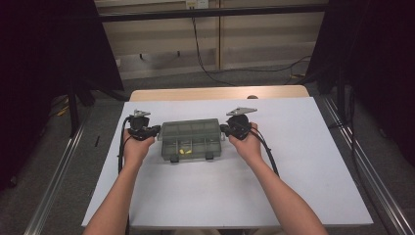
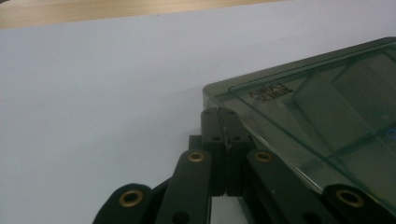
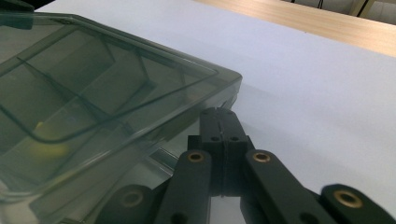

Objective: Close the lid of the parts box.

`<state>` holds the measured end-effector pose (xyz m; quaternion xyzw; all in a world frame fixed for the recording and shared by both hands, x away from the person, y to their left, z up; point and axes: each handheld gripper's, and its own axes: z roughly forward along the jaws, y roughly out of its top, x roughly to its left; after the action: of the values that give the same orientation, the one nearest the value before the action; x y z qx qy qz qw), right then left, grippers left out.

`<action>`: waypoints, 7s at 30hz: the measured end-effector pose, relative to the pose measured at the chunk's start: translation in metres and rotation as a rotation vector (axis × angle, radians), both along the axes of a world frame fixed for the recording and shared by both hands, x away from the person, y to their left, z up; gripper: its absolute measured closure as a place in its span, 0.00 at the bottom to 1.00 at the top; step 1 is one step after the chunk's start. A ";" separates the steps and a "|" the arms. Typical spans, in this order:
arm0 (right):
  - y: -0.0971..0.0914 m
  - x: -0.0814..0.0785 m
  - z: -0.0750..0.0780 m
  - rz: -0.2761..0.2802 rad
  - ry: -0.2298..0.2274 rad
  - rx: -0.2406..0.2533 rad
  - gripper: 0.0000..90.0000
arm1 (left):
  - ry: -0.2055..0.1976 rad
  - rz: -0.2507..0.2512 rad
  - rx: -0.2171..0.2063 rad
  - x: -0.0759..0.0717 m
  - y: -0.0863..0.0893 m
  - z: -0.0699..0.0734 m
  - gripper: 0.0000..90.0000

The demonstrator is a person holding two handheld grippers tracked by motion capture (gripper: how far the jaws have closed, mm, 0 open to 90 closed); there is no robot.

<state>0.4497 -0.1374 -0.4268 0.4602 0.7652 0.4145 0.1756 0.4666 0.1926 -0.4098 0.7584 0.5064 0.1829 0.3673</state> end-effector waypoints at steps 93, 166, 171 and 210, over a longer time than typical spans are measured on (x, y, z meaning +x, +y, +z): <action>-0.001 -0.049 -0.002 0.117 -0.067 0.150 0.42 | -0.126 -0.125 -0.157 -0.064 0.002 -0.002 0.62; -0.143 -0.155 -0.011 -0.047 -0.249 0.148 0.07 | -0.248 -0.202 -0.233 -0.129 0.029 -0.028 0.06; -0.147 -0.158 -0.012 -0.050 -0.250 0.150 0.07 | -0.254 -0.199 -0.232 -0.130 0.030 -0.029 0.06; -0.170 -0.179 -0.017 -0.086 -0.282 0.136 0.07 | -0.264 -0.181 -0.239 -0.136 0.042 -0.033 0.05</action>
<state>0.2710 -0.3074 -0.4434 0.4405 0.6830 0.5178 0.2672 0.3303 0.2347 -0.4424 0.7214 0.4019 0.1856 0.5326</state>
